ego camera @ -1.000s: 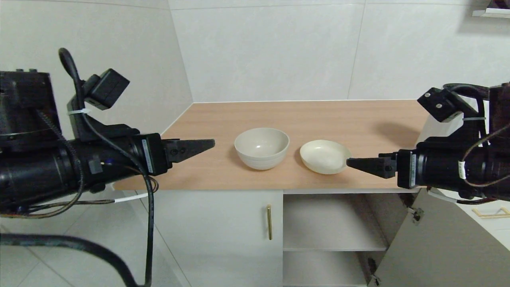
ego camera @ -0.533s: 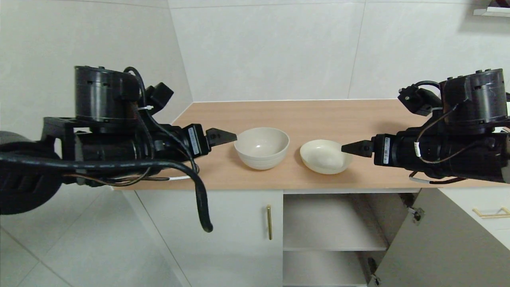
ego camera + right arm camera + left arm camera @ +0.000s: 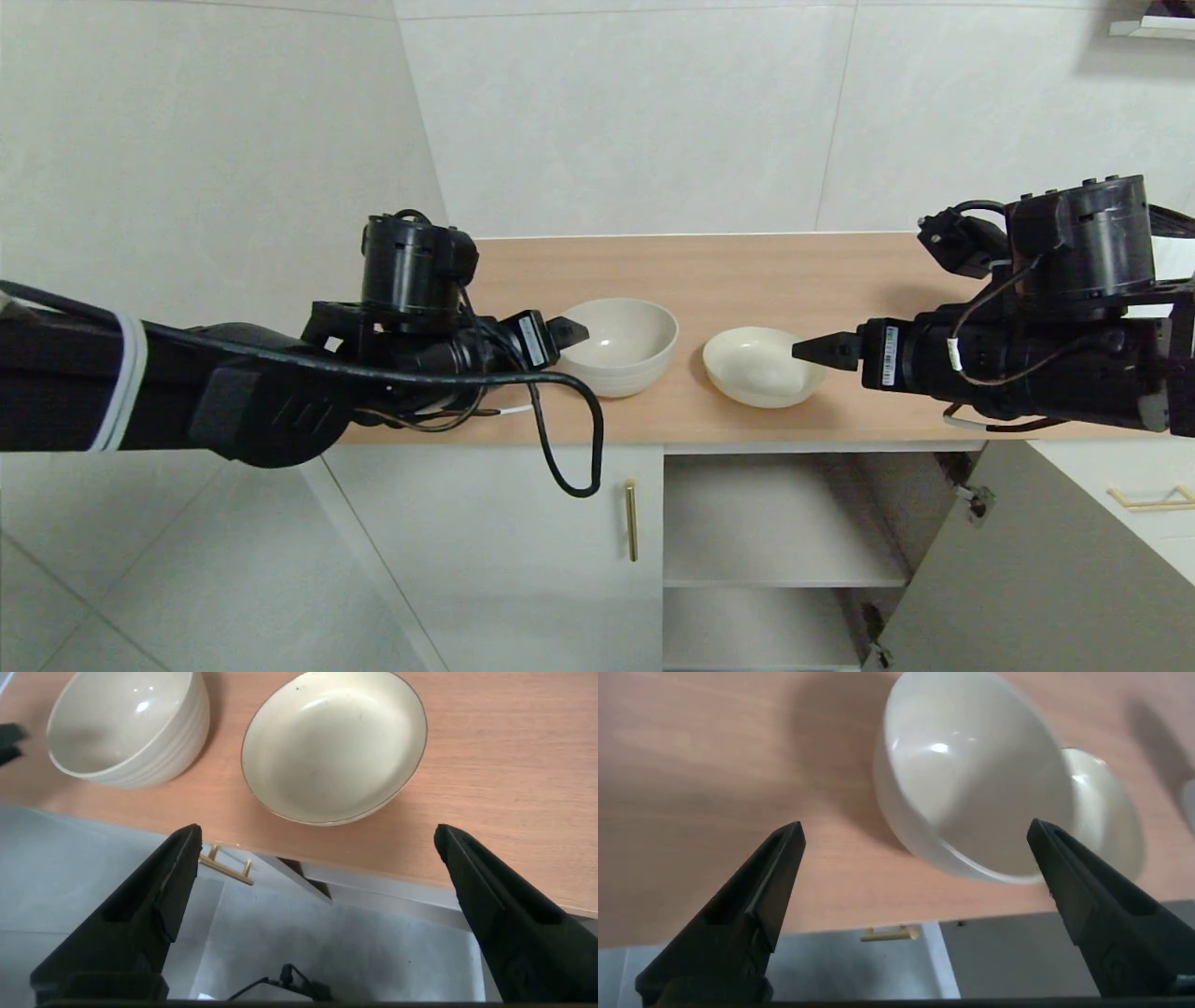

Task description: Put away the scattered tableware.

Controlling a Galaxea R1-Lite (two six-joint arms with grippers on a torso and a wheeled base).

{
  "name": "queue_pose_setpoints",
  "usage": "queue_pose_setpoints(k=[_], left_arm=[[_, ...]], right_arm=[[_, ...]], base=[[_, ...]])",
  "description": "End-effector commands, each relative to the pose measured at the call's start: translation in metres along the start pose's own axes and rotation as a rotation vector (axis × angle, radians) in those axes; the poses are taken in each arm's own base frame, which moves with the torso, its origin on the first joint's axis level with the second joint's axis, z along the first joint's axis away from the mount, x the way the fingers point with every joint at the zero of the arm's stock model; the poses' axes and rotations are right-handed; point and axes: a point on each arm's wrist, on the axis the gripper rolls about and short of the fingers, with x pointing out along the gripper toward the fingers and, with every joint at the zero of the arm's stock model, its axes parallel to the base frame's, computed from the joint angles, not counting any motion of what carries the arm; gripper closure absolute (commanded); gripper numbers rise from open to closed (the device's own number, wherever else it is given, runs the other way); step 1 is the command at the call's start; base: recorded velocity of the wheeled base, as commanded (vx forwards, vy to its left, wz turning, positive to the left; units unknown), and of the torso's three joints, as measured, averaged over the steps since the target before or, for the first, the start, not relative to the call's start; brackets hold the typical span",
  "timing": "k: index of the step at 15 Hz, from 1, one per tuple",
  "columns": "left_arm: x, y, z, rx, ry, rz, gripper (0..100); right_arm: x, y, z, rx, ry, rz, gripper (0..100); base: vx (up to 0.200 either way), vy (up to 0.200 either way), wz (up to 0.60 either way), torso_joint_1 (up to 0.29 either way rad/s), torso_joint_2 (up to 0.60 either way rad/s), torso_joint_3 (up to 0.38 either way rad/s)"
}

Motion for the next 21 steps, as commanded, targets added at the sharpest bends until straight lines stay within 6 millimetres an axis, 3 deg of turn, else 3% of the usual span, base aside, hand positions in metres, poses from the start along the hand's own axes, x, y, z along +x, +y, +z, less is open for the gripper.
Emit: queue_pose_setpoints(k=[1, 7, 8, 18, 21], left_arm=[[0.021, 0.004, -0.011, -0.009, 0.038, 0.023, 0], [0.025, 0.003, -0.010, -0.020, 0.031, 0.023, 0], [0.024, 0.003, -0.009, -0.021, 0.023, 0.024, 100], [0.009, -0.002, 0.001, -0.025, -0.011, 0.001, 100], [-0.002, -0.002, 0.002, -0.022, -0.014, -0.006, 100]], right_arm=[[0.000, 0.000, 0.000, 0.000, 0.001, 0.001, 0], [0.000, 0.000, 0.000, 0.002, -0.001, 0.002, 0], [-0.001, 0.001, 0.001, 0.002, -0.003, 0.003, 0], [0.001, 0.001, 0.001, 0.017, -0.003, 0.001, 0], [0.020, -0.001, -0.004, 0.013, 0.021, -0.054, 0]], base=[[0.000, 0.000, 0.00, 0.000, 0.00, 0.000], [0.000, 0.000, 0.00, 0.000, 0.00, 0.000], [0.000, 0.000, 0.00, 0.000, 0.00, 0.000], [0.000, 0.000, 0.00, 0.000, 0.00, 0.000], [0.000, 0.000, 0.00, 0.000, 0.00, 0.000]])
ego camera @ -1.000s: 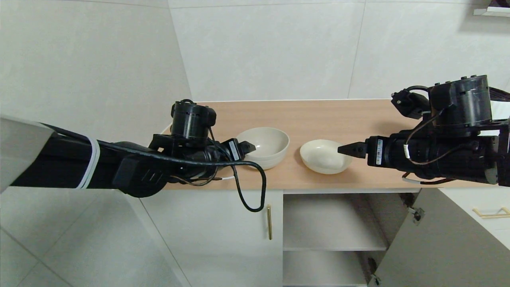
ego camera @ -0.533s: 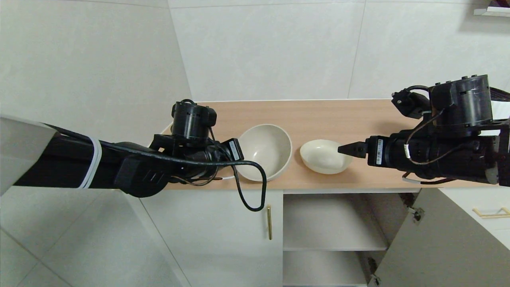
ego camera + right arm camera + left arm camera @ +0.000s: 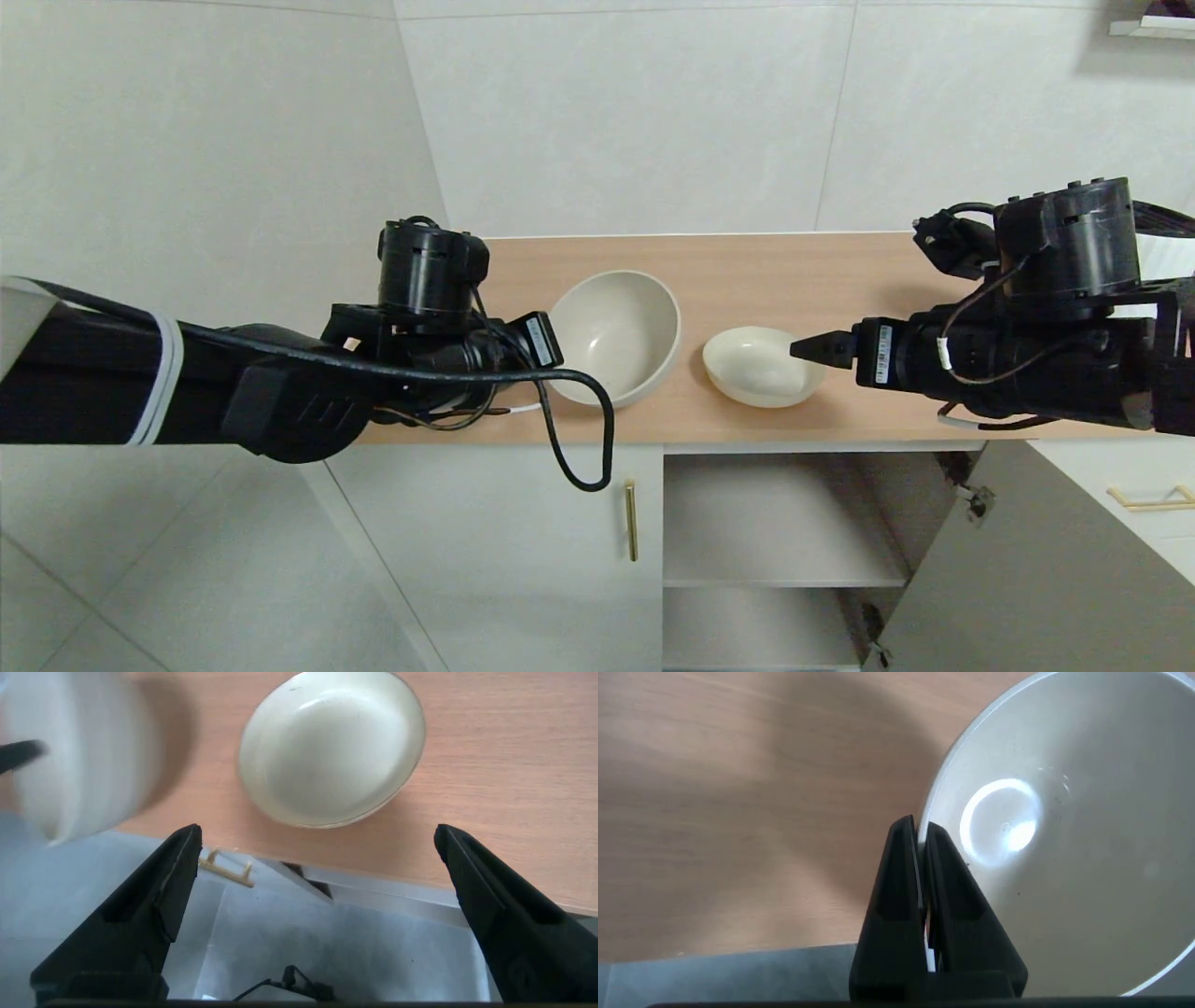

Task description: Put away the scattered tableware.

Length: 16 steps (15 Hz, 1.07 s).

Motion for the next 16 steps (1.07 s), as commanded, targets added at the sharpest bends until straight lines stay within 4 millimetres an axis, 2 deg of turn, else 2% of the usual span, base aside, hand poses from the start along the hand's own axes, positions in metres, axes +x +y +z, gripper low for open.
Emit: queue_pose_setpoints(k=[1, 4, 8, 11, 15, 16], left_arm=[[-0.013, -0.003, 0.003, 0.005, -0.012, -0.019, 100], [-0.025, -0.005, 0.001, 0.035, -0.008, -0.033, 100], [-0.029, -0.006, -0.003, 0.066, -0.001, -0.039, 100], [-0.028, -0.006, -0.003, 0.066, 0.000, -0.039, 100], [-0.029, -0.007, -0.003, 0.066, -0.002, -0.040, 100], [-0.029, -0.006, -0.003, 0.066, -0.001, -0.039, 100]], right_arm=[[0.026, -0.001, -0.006, -0.007, 0.022, -0.082, 0], [0.063, -0.003, -0.014, -0.016, 0.004, -0.239, 0], [0.094, -0.010, -0.026, -0.009, -0.031, -0.287, 0], [0.102, -0.019, -0.026, 0.001, -0.041, -0.305, 0], [0.102, -0.020, -0.025, 0.004, -0.042, -0.306, 0], [0.102, -0.020, -0.025, 0.004, -0.043, -0.304, 100]], base=[[0.000, 0.000, 0.00, 0.000, 0.00, 0.000], [0.000, 0.000, 0.00, 0.000, 0.00, 0.000], [0.000, 0.000, 0.00, 0.000, 0.00, 0.000], [0.000, 0.000, 0.00, 0.000, 0.00, 0.000], [0.000, 0.000, 0.00, 0.000, 0.00, 0.000], [0.000, 0.000, 0.00, 0.000, 0.00, 0.000]])
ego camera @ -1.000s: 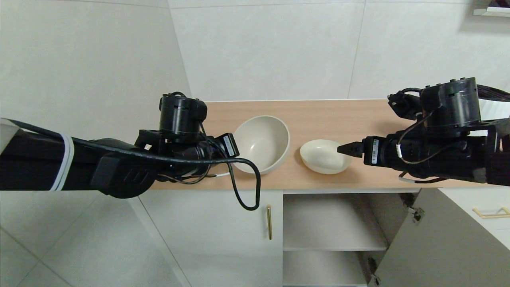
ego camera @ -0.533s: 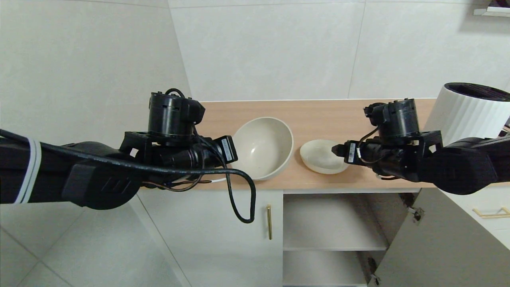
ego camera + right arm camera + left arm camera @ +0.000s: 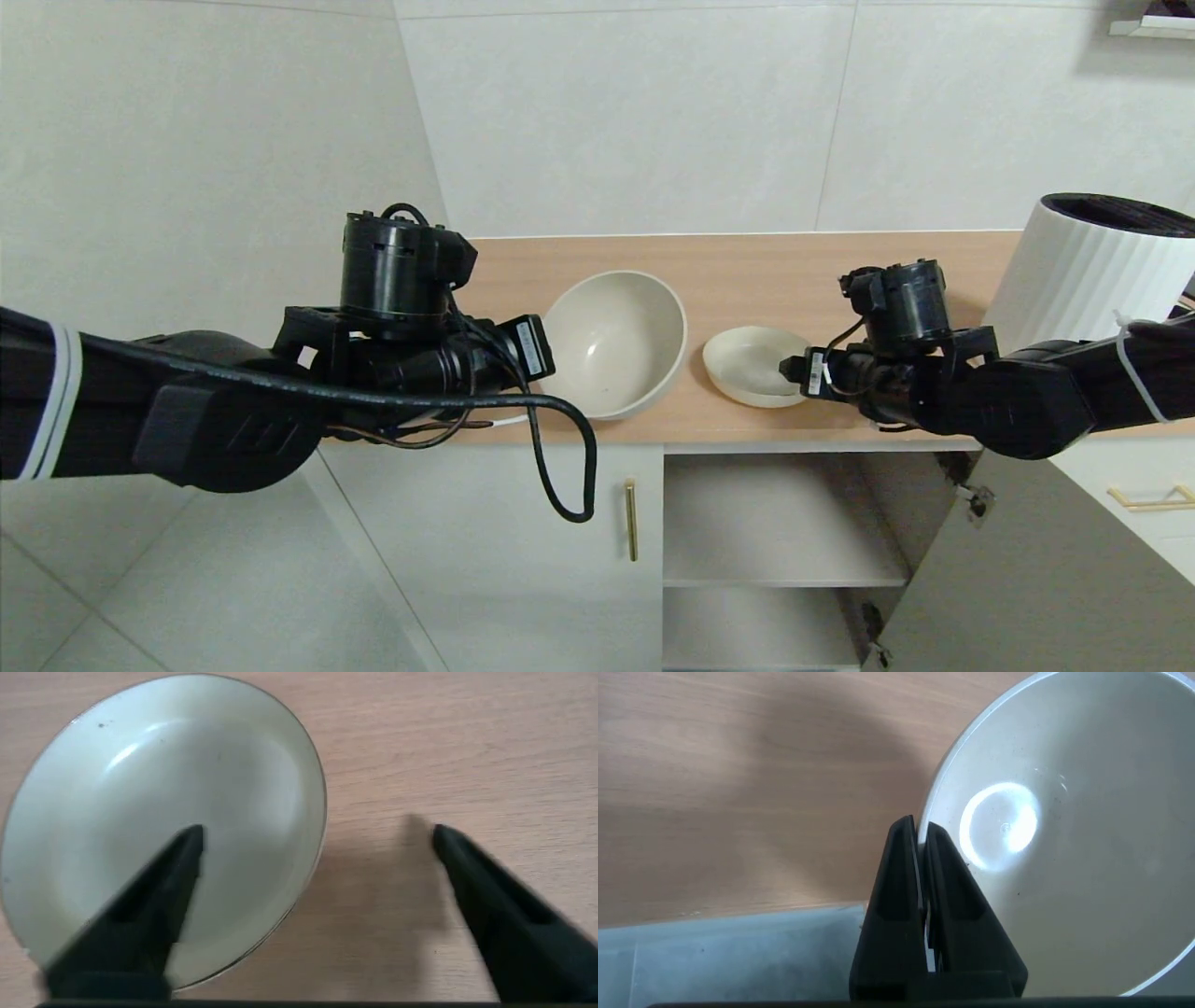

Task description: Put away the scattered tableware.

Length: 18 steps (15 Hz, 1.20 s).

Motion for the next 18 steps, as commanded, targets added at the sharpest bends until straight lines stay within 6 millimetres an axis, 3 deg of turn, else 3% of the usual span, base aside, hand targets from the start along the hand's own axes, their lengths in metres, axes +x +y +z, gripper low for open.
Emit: queue_pose_setpoints(k=[1, 6, 10, 12, 13, 14, 15, 18], left_arm=[[-0.001, 0.000, 0.000, -0.001, -0.003, -0.001, 100], [-0.002, -0.001, 0.001, -0.001, -0.005, -0.003, 100], [-0.013, -0.001, 0.004, -0.001, -0.020, -0.011, 100], [-0.015, -0.001, 0.004, -0.001, -0.021, -0.012, 100], [-0.027, -0.003, -0.003, 0.031, -0.004, -0.025, 100], [-0.027, -0.003, -0.003, 0.031, -0.004, -0.025, 100], [-0.037, -0.004, -0.011, 0.075, 0.013, -0.036, 100], [-0.046, -0.004, -0.021, 0.102, 0.037, -0.045, 100]], right_arm=[[0.000, 0.000, 0.000, 0.000, 0.001, 0.005, 100], [-0.003, 0.000, 0.003, 0.006, -0.008, 0.010, 100], [-0.029, -0.006, 0.019, 0.032, -0.051, 0.032, 100], [-0.032, -0.007, 0.019, 0.033, -0.052, 0.037, 100], [-0.067, -0.017, 0.028, 0.043, -0.054, 0.157, 100], [-0.067, -0.017, 0.028, 0.043, -0.054, 0.157, 100], [-0.094, -0.025, 0.031, 0.037, -0.023, 0.223, 100], [-0.118, -0.032, 0.032, 0.021, 0.052, 0.281, 100]], base=[[0.000, 0.000, 0.00, 0.000, 0.00, 0.000], [0.000, 0.000, 0.00, 0.000, 0.00, 0.000], [0.000, 0.000, 0.00, 0.000, 0.00, 0.000], [0.000, 0.000, 0.00, 0.000, 0.00, 0.000], [0.000, 0.000, 0.00, 0.000, 0.00, 0.000], [0.000, 0.000, 0.00, 0.000, 0.00, 0.000], [0.000, 0.000, 0.00, 0.000, 0.00, 0.000], [0.000, 0.000, 0.00, 0.000, 0.00, 0.000]])
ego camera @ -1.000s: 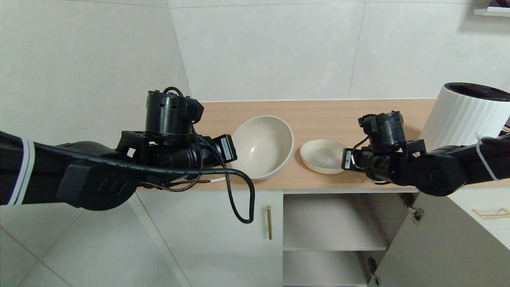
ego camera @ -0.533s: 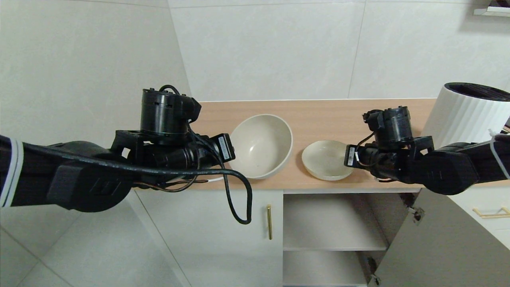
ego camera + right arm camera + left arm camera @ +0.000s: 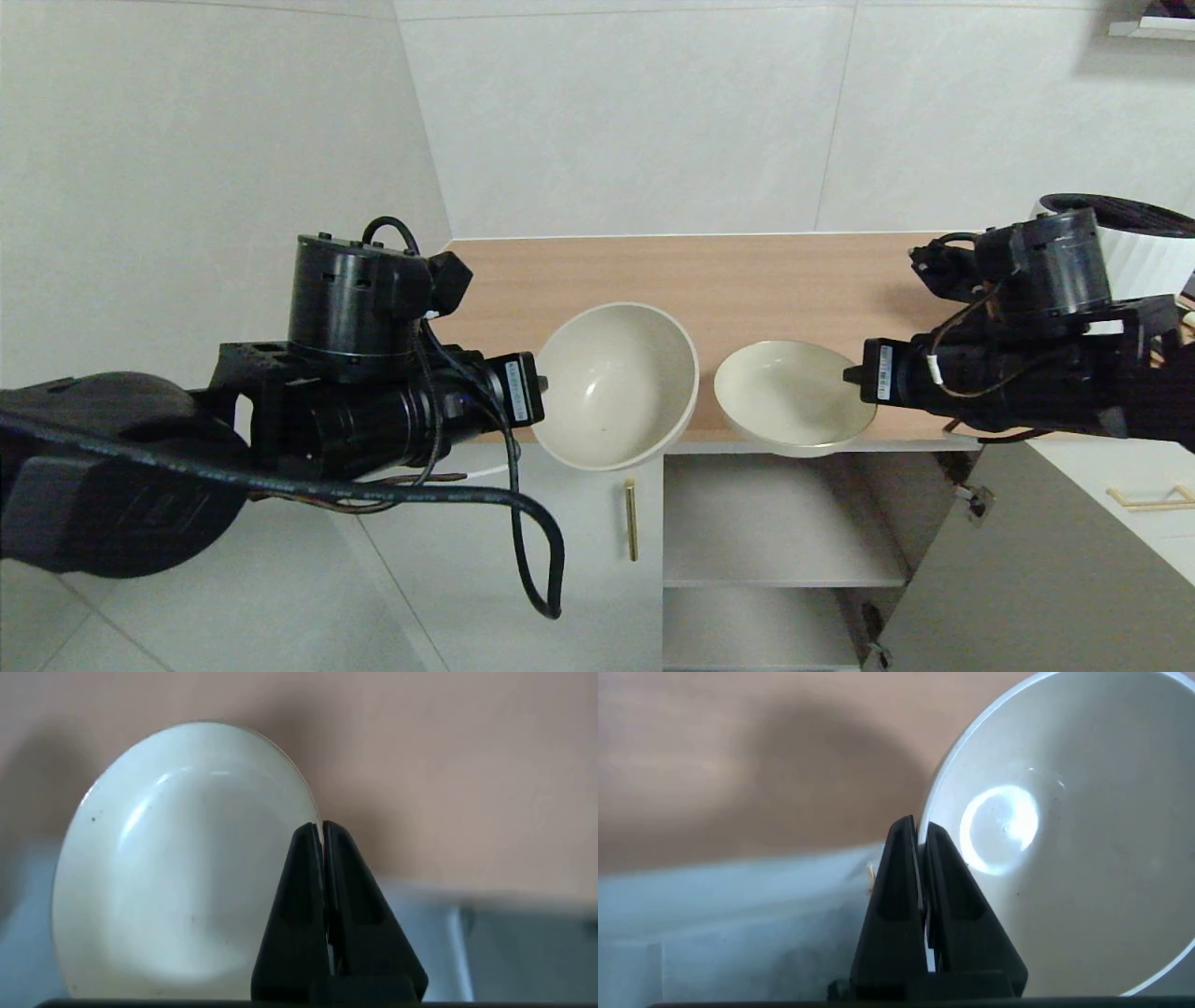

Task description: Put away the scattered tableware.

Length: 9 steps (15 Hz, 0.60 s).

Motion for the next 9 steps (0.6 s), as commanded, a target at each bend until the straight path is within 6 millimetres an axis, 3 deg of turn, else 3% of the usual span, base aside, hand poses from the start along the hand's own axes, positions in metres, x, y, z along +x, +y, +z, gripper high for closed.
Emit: queue_pose_setpoints(k=[1, 3, 6, 9], left_arm=[[-0.009, -0.001, -0.002, 0.014, -0.002, -0.009, 100], [-0.010, -0.001, -0.003, 0.029, -0.002, -0.010, 100], [-0.010, -0.002, -0.003, 0.029, -0.002, -0.014, 100], [-0.010, -0.002, -0.003, 0.031, -0.002, -0.014, 100]], right_arm=[[-0.039, 0.000, 0.008, 0.004, -0.031, 0.060, 100], [-0.052, -0.005, 0.004, 0.005, -0.005, 0.068, 100], [-0.052, -0.010, 0.000, 0.003, 0.008, 0.059, 100], [-0.051, -0.012, -0.003, 0.004, 0.021, 0.074, 100]], base=[[0.000, 0.000, 0.00, 0.000, 0.00, 0.000], [0.000, 0.000, 0.00, 0.000, 0.00, 0.000], [0.000, 0.000, 0.00, 0.000, 0.00, 0.000], [-0.200, 0.000, 0.00, 0.004, 0.00, 0.002]])
